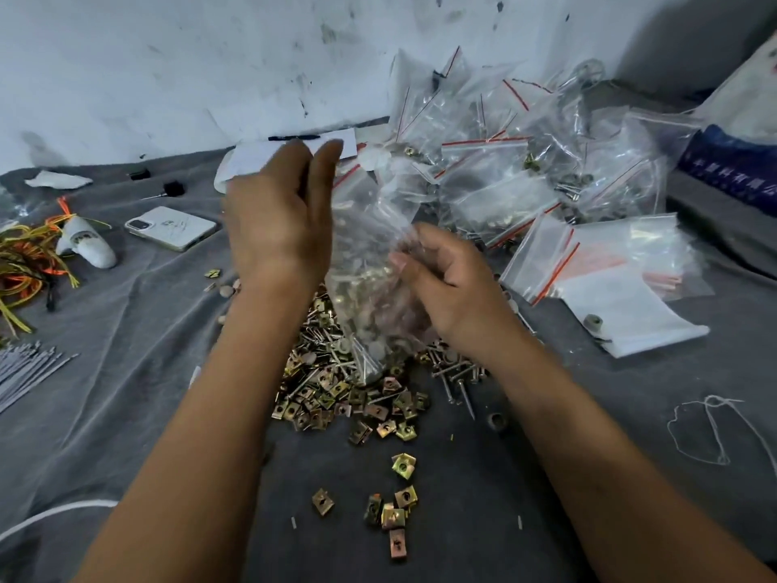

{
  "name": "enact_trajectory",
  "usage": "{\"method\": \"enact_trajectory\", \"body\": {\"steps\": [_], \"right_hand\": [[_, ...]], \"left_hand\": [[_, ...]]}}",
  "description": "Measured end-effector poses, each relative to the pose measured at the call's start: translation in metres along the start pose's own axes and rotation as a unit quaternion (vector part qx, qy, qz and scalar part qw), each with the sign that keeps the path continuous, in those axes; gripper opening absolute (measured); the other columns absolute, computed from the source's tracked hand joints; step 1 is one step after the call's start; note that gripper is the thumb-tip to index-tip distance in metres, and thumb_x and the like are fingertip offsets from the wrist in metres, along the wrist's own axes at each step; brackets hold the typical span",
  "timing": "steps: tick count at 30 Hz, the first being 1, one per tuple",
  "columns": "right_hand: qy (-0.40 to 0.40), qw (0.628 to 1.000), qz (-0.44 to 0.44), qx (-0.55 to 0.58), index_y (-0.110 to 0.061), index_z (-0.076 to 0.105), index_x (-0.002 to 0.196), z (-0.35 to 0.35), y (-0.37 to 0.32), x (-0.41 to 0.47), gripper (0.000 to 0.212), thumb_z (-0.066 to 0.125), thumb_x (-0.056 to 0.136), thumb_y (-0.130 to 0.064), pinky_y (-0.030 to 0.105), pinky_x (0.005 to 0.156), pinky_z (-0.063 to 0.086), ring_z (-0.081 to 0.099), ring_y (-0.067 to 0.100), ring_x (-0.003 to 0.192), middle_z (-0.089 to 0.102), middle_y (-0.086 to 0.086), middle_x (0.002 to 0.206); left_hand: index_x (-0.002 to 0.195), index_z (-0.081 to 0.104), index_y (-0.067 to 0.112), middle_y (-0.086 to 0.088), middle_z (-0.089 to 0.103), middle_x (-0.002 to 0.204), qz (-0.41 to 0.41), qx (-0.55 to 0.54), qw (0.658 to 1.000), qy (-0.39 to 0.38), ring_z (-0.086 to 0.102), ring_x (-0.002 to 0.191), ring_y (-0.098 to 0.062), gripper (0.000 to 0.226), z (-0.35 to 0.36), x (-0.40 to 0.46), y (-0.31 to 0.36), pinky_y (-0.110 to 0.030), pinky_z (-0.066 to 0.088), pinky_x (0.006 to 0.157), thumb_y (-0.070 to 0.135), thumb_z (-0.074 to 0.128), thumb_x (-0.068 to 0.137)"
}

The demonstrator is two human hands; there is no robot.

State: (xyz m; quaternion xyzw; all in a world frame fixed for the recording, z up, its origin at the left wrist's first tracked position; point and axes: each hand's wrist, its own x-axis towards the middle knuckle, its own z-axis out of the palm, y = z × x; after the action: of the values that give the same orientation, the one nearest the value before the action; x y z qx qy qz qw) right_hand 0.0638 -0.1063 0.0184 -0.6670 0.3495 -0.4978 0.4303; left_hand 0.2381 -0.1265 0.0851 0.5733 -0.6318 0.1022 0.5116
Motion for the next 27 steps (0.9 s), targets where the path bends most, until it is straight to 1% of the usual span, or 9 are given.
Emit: {"method": "enact_trajectory", "body": {"steps": [3,5,8,12,16,18,20,23,27], "right_hand": [[0.094,0.992,0.064,0.054,-0.018,0.066,0.106,-0.022,-0.002,0.024,0.009,0.060,0.104,-0.024,0.039,0.053,0.061,0.076,0.023,0.067,0.076,0.005,0.087],[0.154,0.979,0.108,0.084,-0.013,0.063,0.103,-0.048,-0.004,0.056,0.009,0.059,0.104,-0.021,0.042,0.056,0.062,0.076,0.027,0.067,0.074,0.010,0.087],[0.219,0.958,0.139,0.122,-0.006,0.056,0.105,-0.102,-0.006,0.107,0.015,0.058,0.105,-0.021,0.045,0.070,0.064,0.075,0.032,0.075,0.076,0.013,0.090],[0.317,0.903,0.180,-0.228,-0.015,0.055,0.120,-0.187,0.014,0.105,0.039,0.068,0.093,-0.040,0.036,0.085,0.053,0.064,0.022,0.095,0.066,0.003,0.110],[0.242,0.813,0.271,-0.455,-0.018,0.064,0.110,-0.251,0.045,0.043,0.022,0.072,0.092,-0.029,0.040,0.085,0.053,0.064,0.030,0.103,0.069,0.011,0.117],[0.154,0.766,0.321,-0.535,-0.017,0.061,0.126,-0.264,0.056,0.016,0.043,0.071,0.092,-0.042,0.044,0.095,0.050,0.059,0.036,0.115,0.063,0.017,0.131],[0.113,0.761,0.329,-0.548,-0.017,0.057,0.138,-0.270,0.056,-0.001,0.060,0.073,0.090,-0.049,0.048,0.107,0.045,0.052,0.039,0.129,0.056,0.019,0.143],[0.124,0.809,0.322,-0.477,-0.019,0.072,0.113,-0.275,0.045,-0.013,0.039,0.085,0.081,-0.036,0.042,0.088,0.056,0.068,0.031,0.099,0.073,0.012,0.113],[0.185,0.823,0.261,-0.468,-0.021,0.061,0.073,-0.274,0.038,-0.029,0.020,0.077,0.080,-0.014,0.018,0.049,0.039,0.063,0.018,0.069,0.063,-0.005,0.071]], "left_hand": [[0.103,0.060,0.008,-0.007,0.061,0.090,0.042,0.071,0.996,0.038,0.054,0.086,-0.033,0.056,0.019,0.029,0.017,-0.037,0.027,0.071,0.055,0.030,0.107],[0.120,0.060,0.006,-0.015,0.059,0.116,0.055,0.063,0.994,0.066,0.052,0.105,-0.034,0.057,0.038,0.039,0.036,-0.034,0.030,0.084,0.053,0.032,0.108],[0.121,0.060,0.007,-0.017,0.054,0.122,0.055,0.028,0.998,0.015,0.048,0.112,-0.032,0.047,0.075,0.031,0.071,-0.031,0.030,0.089,0.047,0.040,0.108],[0.116,0.060,0.010,-0.015,0.055,0.120,0.057,-0.026,0.977,-0.202,0.050,0.116,-0.034,0.034,0.126,-0.007,0.114,-0.038,0.037,0.091,0.040,0.056,0.103],[0.135,0.055,0.019,-0.018,0.050,0.138,0.125,0.000,0.898,-0.422,0.040,0.132,-0.040,0.058,0.163,-0.061,0.149,-0.046,0.039,0.104,0.058,0.064,0.093],[0.154,0.037,0.026,-0.024,0.027,0.160,0.114,0.056,0.854,-0.504,0.020,0.149,-0.046,0.086,0.175,-0.085,0.160,-0.059,0.024,0.119,0.075,0.061,0.087],[0.161,0.021,0.030,-0.026,0.006,0.168,0.070,0.089,0.832,-0.543,0.004,0.155,-0.048,0.100,0.184,-0.099,0.163,-0.067,0.009,0.122,0.083,0.056,0.083],[0.155,0.033,0.029,-0.021,0.027,0.163,0.035,0.098,0.854,-0.509,0.027,0.150,-0.043,0.089,0.187,-0.096,0.157,-0.060,0.027,0.119,0.078,0.059,0.085],[0.134,0.063,0.019,-0.011,0.062,0.137,0.042,0.059,0.899,-0.432,0.055,0.130,-0.033,0.046,0.180,-0.086,0.150,-0.048,0.049,0.105,0.038,0.071,0.093]]}}
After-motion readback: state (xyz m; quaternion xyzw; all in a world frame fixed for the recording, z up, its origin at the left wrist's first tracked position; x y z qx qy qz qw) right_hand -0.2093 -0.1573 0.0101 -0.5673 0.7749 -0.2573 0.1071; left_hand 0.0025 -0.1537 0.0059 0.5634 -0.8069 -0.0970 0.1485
